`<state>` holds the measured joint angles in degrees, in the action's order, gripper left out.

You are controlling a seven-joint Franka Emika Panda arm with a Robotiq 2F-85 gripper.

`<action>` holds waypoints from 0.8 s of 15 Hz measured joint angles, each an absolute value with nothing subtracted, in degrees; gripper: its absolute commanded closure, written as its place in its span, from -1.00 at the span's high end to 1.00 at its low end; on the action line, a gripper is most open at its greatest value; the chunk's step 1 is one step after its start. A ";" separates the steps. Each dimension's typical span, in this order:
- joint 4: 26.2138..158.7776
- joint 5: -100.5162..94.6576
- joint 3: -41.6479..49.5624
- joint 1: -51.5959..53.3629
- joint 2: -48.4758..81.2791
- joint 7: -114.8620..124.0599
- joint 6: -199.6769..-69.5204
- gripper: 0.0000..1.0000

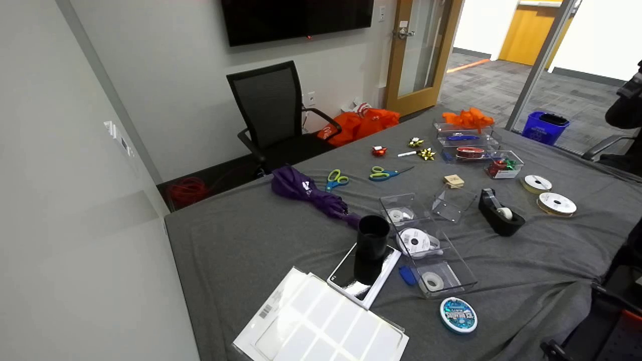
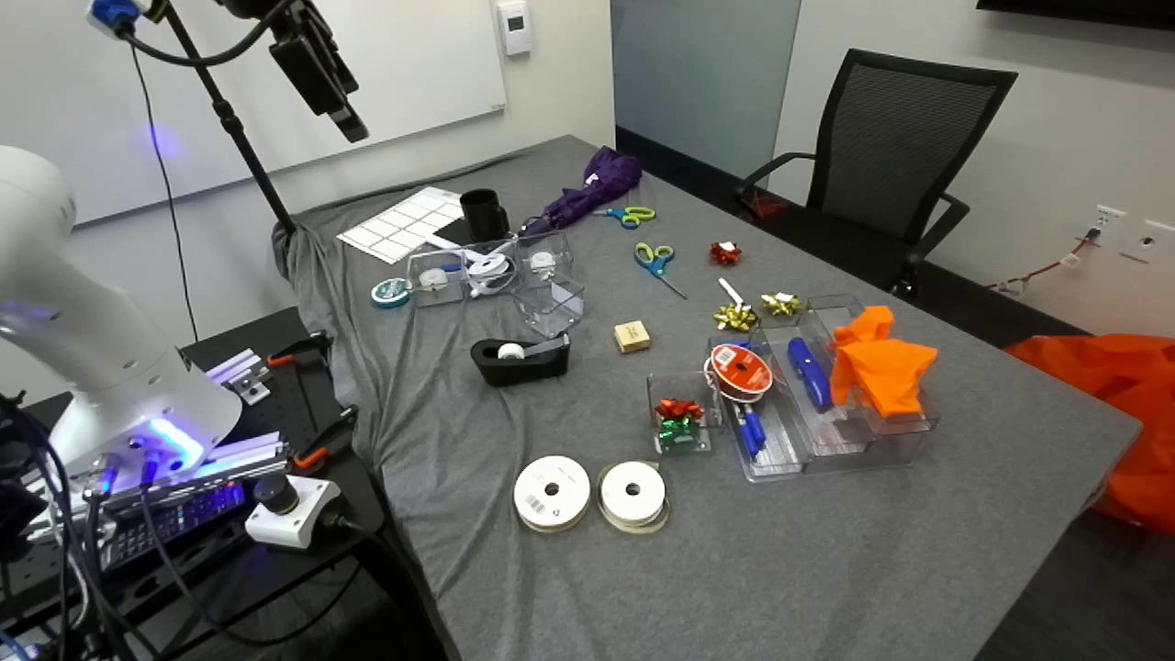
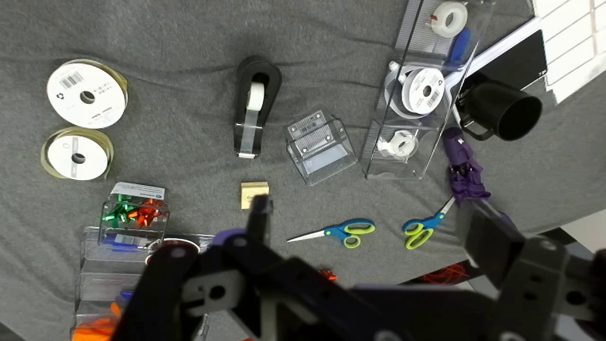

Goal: Pick up the clear storage container with three square compartments and move it a little forward on the table

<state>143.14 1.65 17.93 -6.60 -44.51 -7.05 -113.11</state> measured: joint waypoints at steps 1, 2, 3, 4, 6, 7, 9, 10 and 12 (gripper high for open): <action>143.14 1.65 17.93 -6.60 -44.51 -7.05 -113.11 1.00; 143.14 1.65 17.93 -6.60 -44.51 -7.05 -113.11 1.00; 143.14 1.65 17.93 -6.60 -44.51 -7.05 -113.11 1.00; 143.14 1.64 17.93 -6.60 -44.51 -7.05 -113.11 1.00; 143.14 1.65 17.93 -6.60 -44.51 -7.05 -113.11 1.00; 143.14 1.65 17.93 -6.60 -44.51 -7.05 -113.11 1.00; 143.14 1.65 17.79 -6.63 -44.51 -7.05 -113.09 1.00; 143.21 1.65 17.55 -6.63 -44.49 -7.05 -113.10 1.00; 143.59 1.65 16.52 -6.63 -44.14 -6.62 -113.10 1.00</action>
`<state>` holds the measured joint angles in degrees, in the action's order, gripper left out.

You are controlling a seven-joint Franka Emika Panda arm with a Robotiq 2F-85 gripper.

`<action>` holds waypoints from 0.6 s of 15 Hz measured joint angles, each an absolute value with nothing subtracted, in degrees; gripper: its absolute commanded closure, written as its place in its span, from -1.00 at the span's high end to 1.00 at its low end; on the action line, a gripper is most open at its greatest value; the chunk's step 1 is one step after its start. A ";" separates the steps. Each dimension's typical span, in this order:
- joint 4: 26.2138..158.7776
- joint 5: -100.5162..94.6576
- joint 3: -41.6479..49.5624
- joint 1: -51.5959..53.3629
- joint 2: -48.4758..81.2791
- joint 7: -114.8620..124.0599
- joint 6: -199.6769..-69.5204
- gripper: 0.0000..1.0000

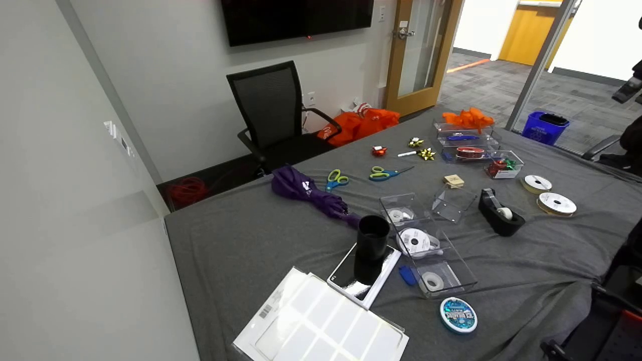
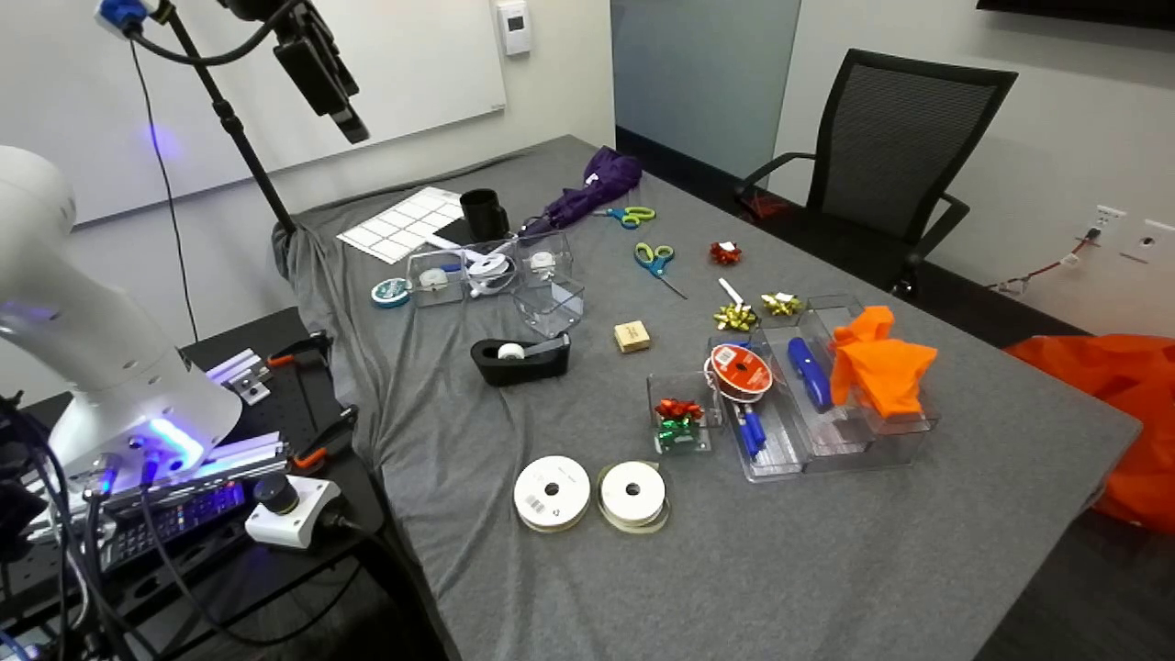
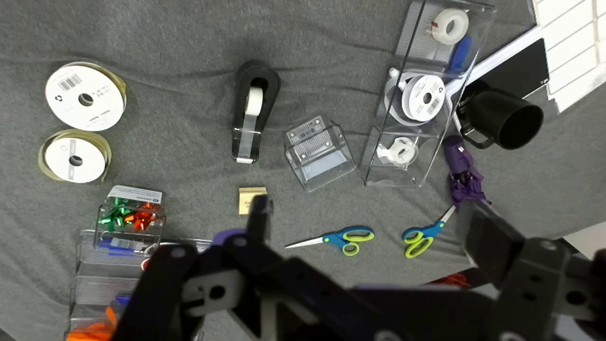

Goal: Pick up the clear storage container with three square compartments and move it a little forward on the table

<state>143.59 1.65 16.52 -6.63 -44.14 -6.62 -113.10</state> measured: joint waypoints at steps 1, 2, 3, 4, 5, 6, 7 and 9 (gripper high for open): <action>143.93 1.65 15.72 -6.62 -43.69 -6.09 -113.13 1.00; 144.33 1.64 14.85 -6.61 -43.12 -5.58 -113.13 1.00; 144.84 1.64 13.92 -6.60 -42.33 -5.07 -113.31 1.00; 145.40 1.65 13.11 -6.56 -41.50 -4.74 -113.76 1.00; 146.09 1.72 12.43 -6.42 -40.51 -4.69 -114.59 1.00; 146.73 1.95 12.00 -6.14 -39.50 -4.69 -115.40 1.00; 147.34 2.65 11.75 -5.59 -38.43 -4.89 -116.41 1.00; 148.27 4.03 11.48 -4.03 -36.50 -5.45 -118.33 1.00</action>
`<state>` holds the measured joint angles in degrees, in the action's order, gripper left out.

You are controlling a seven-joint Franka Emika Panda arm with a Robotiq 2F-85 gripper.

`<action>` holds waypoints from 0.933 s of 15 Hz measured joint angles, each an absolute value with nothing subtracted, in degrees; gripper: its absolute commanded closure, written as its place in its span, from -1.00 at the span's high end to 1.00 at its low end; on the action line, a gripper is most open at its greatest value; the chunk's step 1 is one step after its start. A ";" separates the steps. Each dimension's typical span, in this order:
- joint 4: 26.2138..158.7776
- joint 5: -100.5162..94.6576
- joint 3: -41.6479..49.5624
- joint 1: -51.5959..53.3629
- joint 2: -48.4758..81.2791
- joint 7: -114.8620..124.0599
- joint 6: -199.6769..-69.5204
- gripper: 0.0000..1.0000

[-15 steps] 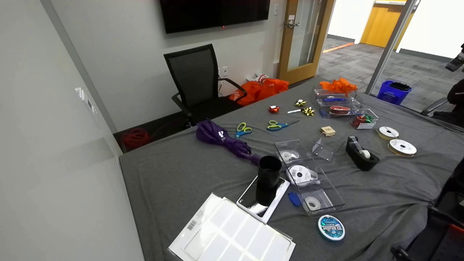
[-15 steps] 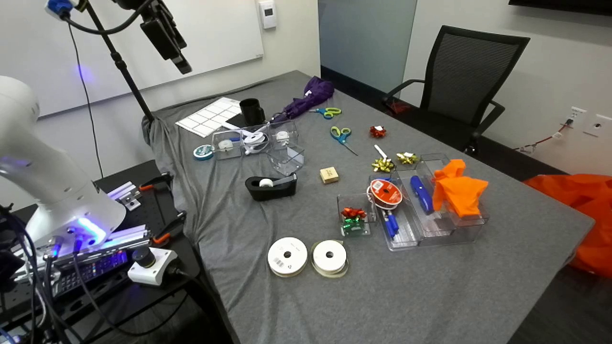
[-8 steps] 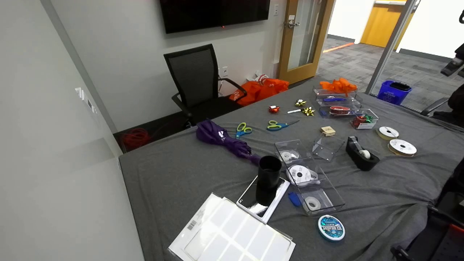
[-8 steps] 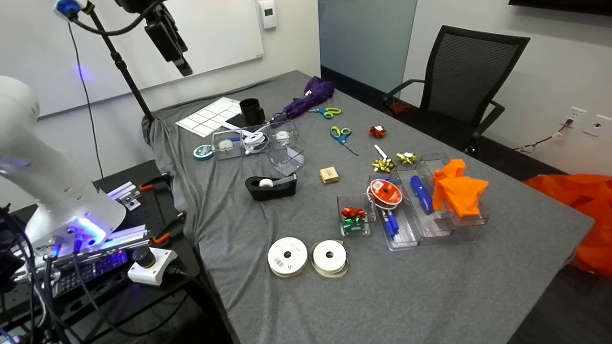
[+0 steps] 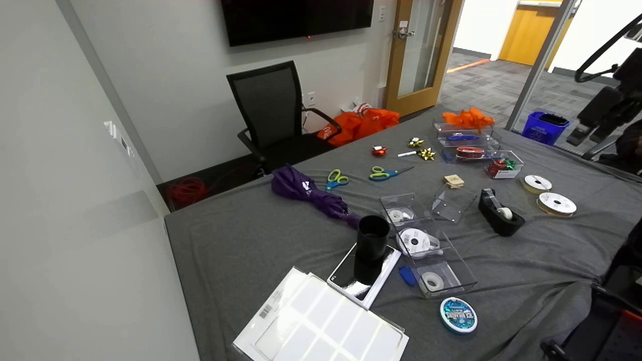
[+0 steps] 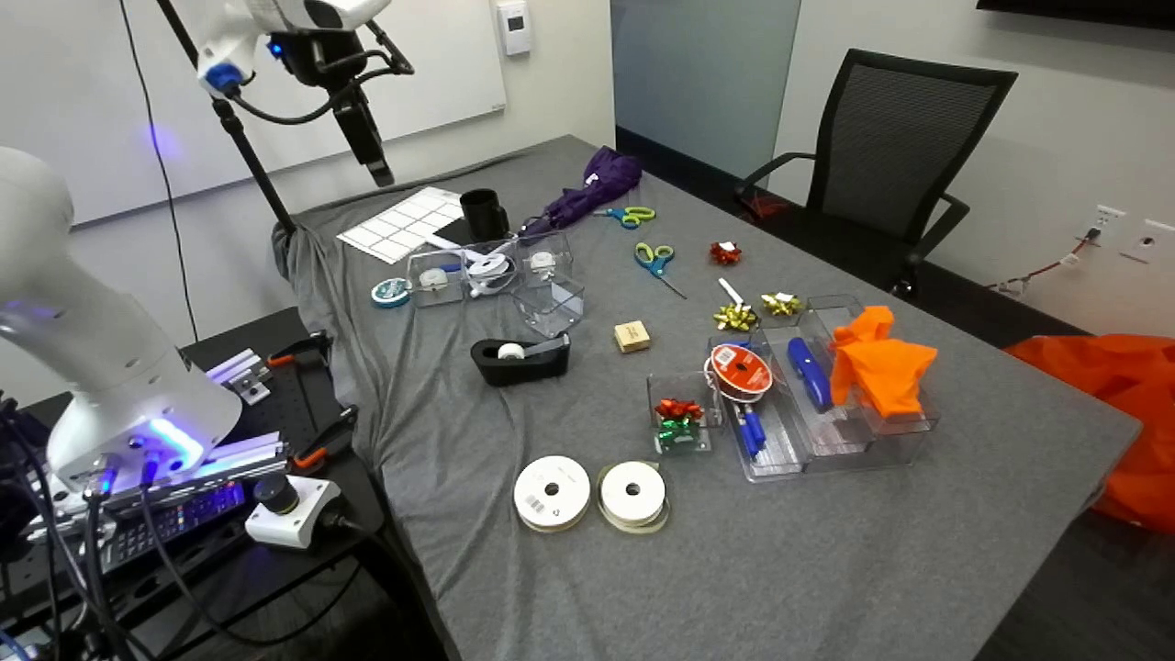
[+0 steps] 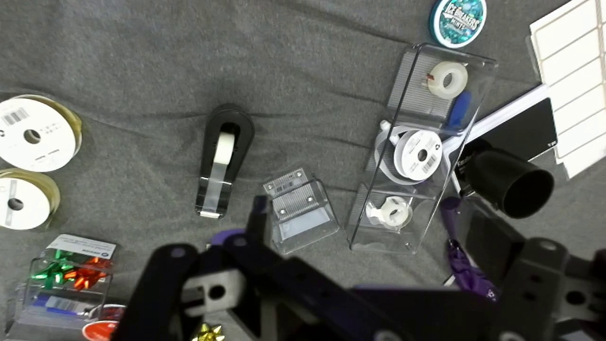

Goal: Pick up the clear storage container with three square compartments and move it a little forward on the table

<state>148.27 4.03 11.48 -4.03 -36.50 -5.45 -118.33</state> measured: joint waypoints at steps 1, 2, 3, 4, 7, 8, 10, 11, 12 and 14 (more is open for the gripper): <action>148.65 4.68 11.30 -3.23 -35.70 -5.78 -119.32 1.00; 149.01 5.46 11.11 -2.46 -35.00 -6.24 -120.20 1.00; 149.30 5.98 10.99 -1.81 -34.48 -6.62 -121.01 1.00; 149.40 5.90 10.74 -1.66 -34.04 -6.50 -121.36 1.00; 149.39 5.85 10.56 -1.90 -33.77 -6.44 -121.43 1.00; 149.39 5.85 10.56 -1.92 -33.77 -6.44 -121.43 1.00; 149.38 5.87 10.56 -1.92 -33.78 -6.44 -121.42 1.00; 149.38 5.88 10.41 -1.92 -33.78 -6.21 -121.43 1.00; 149.53 6.17 9.78 -1.83 -33.67 -5.10 -122.03 1.00; 150.44 6.94 6.72 -1.35 -32.46 -0.53 -125.13 1.00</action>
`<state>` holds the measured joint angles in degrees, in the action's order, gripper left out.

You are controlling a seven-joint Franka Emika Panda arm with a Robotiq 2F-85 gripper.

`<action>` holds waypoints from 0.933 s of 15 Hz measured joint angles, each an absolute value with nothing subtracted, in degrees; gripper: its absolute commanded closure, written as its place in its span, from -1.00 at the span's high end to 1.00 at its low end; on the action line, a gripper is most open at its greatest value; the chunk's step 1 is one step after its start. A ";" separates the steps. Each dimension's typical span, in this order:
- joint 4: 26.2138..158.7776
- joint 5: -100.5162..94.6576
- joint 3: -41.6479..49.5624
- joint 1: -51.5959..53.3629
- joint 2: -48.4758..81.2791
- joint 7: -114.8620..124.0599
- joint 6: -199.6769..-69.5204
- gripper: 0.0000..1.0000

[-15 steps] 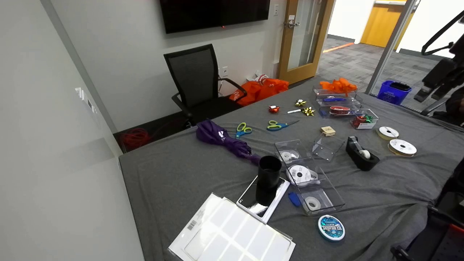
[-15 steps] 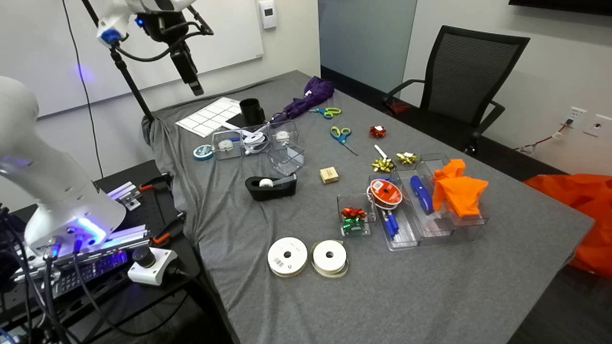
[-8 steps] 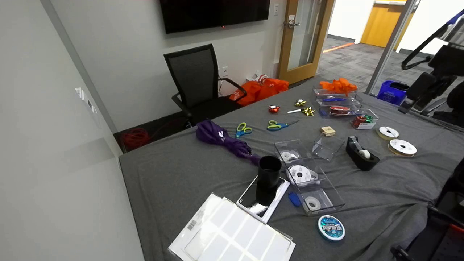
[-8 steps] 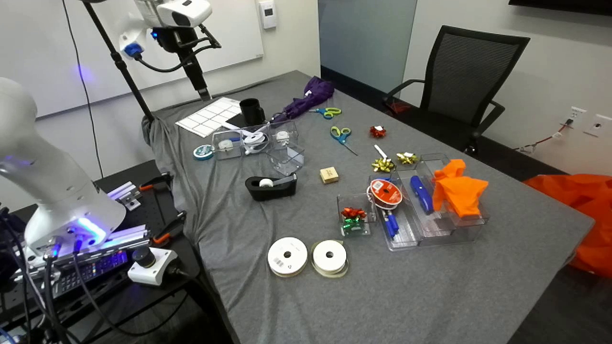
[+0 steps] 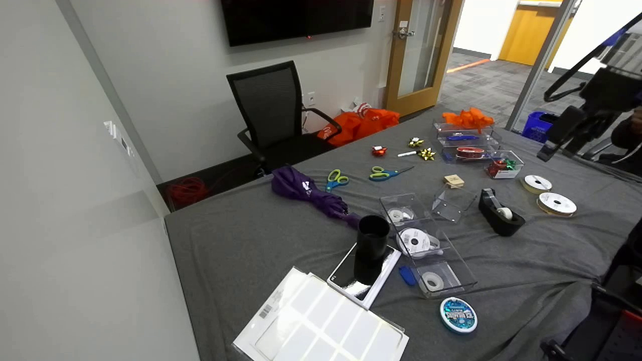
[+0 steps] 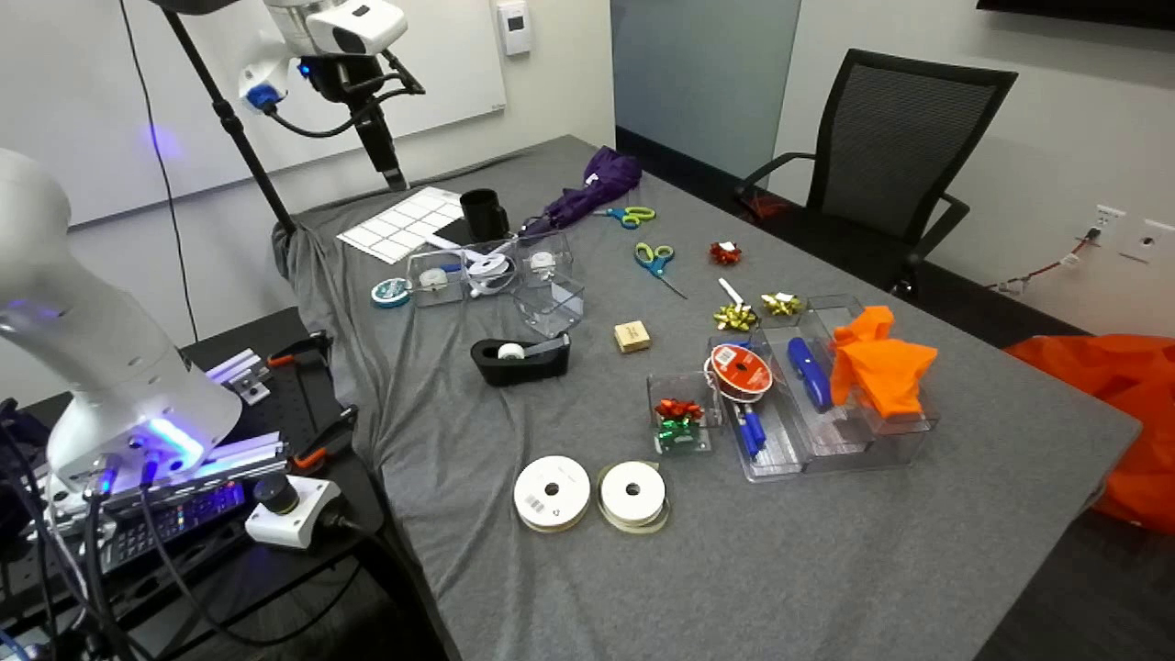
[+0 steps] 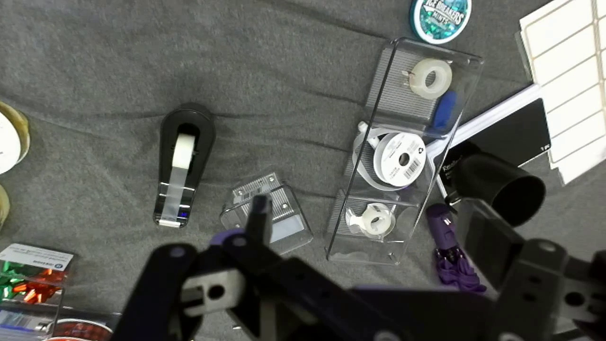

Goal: Pick up the clear storage container with three square compartments and move it a little forward on the table

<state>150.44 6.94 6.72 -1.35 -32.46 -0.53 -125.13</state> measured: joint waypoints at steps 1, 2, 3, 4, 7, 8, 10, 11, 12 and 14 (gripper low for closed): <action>151.16 7.89 4.84 -0.81 -31.16 1.99 -127.73 1.00; 151.87 9.85 3.14 0.16 -29.25 4.17 -130.87 1.00; 152.35 11.81 1.79 1.29 -26.83 6.16 -134.07 1.00; 152.51 13.76 0.57 2.42 -23.85 8.13 -137.32 1.00; 151.54 17.70 -2.02 5.02 -13.26 12.40 -145.00 1.00; 150.60 17.89 -2.57 5.35 -9.82 13.66 -145.94 1.00; 147.83 17.55 -3.31 5.42 -3.16 16.54 -146.13 1.00; 146.22 17.25 -3.42 5.42 -0.05 17.82 -146.09 1.00; 144.75 16.88 -3.43 5.42 2.57 18.65 -146.05 1.00; 142.15 15.44 -3.39 5.40 6.98 19.72 -146.03 1.00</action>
